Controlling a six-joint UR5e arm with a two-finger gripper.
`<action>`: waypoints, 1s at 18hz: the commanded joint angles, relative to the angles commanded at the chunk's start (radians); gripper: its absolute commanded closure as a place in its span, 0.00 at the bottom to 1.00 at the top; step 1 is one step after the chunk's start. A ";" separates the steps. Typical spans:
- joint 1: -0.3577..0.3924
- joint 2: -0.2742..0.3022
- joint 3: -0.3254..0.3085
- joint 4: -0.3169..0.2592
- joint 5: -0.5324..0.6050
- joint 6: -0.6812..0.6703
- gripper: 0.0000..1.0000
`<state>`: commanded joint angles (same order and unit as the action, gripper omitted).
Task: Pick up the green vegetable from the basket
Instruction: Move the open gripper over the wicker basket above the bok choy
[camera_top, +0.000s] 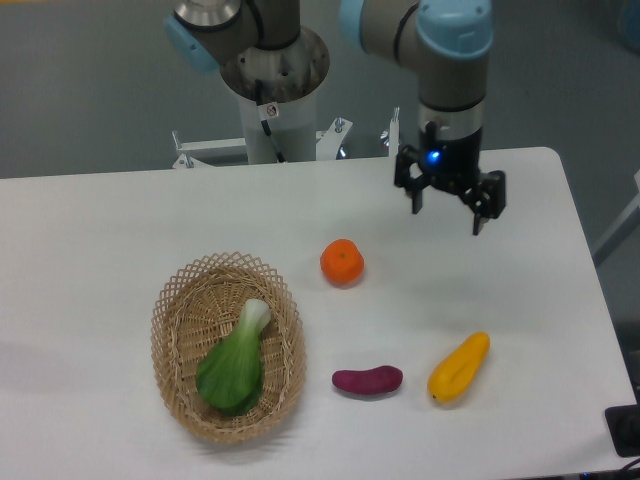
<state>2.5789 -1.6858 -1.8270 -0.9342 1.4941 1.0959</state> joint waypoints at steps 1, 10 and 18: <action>-0.046 -0.023 0.011 0.005 -0.003 -0.140 0.00; -0.232 -0.123 -0.011 0.087 0.003 -0.422 0.00; -0.342 -0.167 -0.051 0.110 0.005 -0.424 0.00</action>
<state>2.2366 -1.8529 -1.8776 -0.8239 1.4987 0.6719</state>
